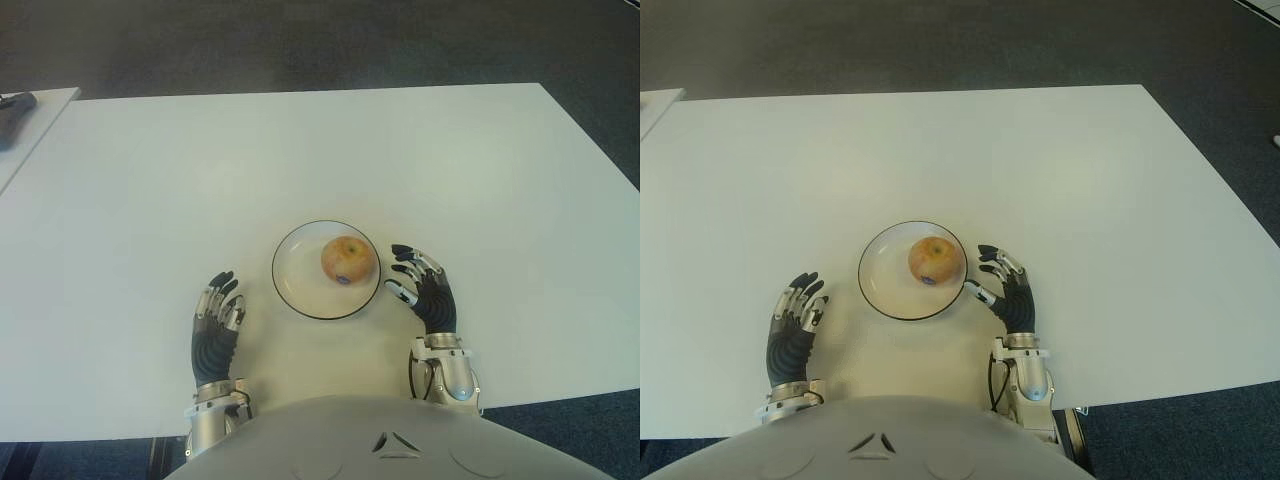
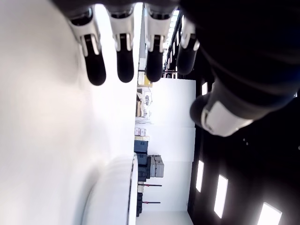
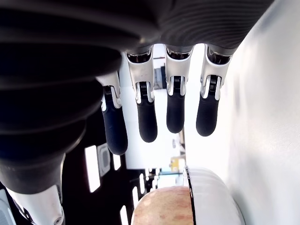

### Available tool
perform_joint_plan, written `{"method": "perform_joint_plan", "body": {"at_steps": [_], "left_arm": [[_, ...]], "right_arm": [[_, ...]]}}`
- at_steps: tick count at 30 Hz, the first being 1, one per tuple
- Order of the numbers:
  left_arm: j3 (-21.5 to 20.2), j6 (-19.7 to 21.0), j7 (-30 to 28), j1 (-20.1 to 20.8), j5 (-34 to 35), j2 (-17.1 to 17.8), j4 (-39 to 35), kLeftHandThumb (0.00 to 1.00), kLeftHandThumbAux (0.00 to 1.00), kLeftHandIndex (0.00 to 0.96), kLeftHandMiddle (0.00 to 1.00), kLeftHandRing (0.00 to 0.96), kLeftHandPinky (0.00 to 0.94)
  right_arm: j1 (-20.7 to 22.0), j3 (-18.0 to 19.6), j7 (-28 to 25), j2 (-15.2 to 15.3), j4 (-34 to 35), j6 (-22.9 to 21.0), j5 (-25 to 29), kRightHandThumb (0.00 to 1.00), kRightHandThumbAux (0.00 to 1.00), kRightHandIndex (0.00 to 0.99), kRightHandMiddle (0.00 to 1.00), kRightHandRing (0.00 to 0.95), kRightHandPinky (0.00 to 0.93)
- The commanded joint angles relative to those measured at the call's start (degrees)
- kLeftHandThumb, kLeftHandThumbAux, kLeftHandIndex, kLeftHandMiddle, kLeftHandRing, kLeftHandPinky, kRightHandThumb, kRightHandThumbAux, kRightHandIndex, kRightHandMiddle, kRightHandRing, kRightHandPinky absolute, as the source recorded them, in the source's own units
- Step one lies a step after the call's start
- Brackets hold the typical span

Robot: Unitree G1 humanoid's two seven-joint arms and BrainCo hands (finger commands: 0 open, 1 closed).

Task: Put the apples into the plate.

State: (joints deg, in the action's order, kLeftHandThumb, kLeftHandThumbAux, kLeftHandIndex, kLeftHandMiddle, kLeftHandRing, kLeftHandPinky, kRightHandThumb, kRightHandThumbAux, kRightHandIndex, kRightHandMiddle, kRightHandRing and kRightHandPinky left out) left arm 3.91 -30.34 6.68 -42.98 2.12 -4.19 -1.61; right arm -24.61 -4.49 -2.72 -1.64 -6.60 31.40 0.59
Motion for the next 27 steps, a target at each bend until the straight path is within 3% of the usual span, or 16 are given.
{"method": "perform_joint_plan", "body": {"at_steps": [1, 27], "left_arm": [[1.03, 3.65, 0.05, -2.81, -0.99, -1.18, 2.23, 0.299, 0.634, 0.175, 0.179, 0.187, 0.235], [2.76, 2.9, 2.79, -2.66, -5.08, -2.0, 0.39, 0.291, 0.628, 0.183, 0.24, 0.25, 0.305]], "right_arm": [[-3.51, 0.85, 0.07, 0.61, -3.29, -3.79, 0.29, 0.682, 0.728, 0.402, 0.312, 0.308, 0.338], [-3.75, 0.81, 0.13, 1.27, -0.99, -6.38, -0.09, 0.679, 0.728, 0.4, 0.292, 0.297, 0.337]]}}
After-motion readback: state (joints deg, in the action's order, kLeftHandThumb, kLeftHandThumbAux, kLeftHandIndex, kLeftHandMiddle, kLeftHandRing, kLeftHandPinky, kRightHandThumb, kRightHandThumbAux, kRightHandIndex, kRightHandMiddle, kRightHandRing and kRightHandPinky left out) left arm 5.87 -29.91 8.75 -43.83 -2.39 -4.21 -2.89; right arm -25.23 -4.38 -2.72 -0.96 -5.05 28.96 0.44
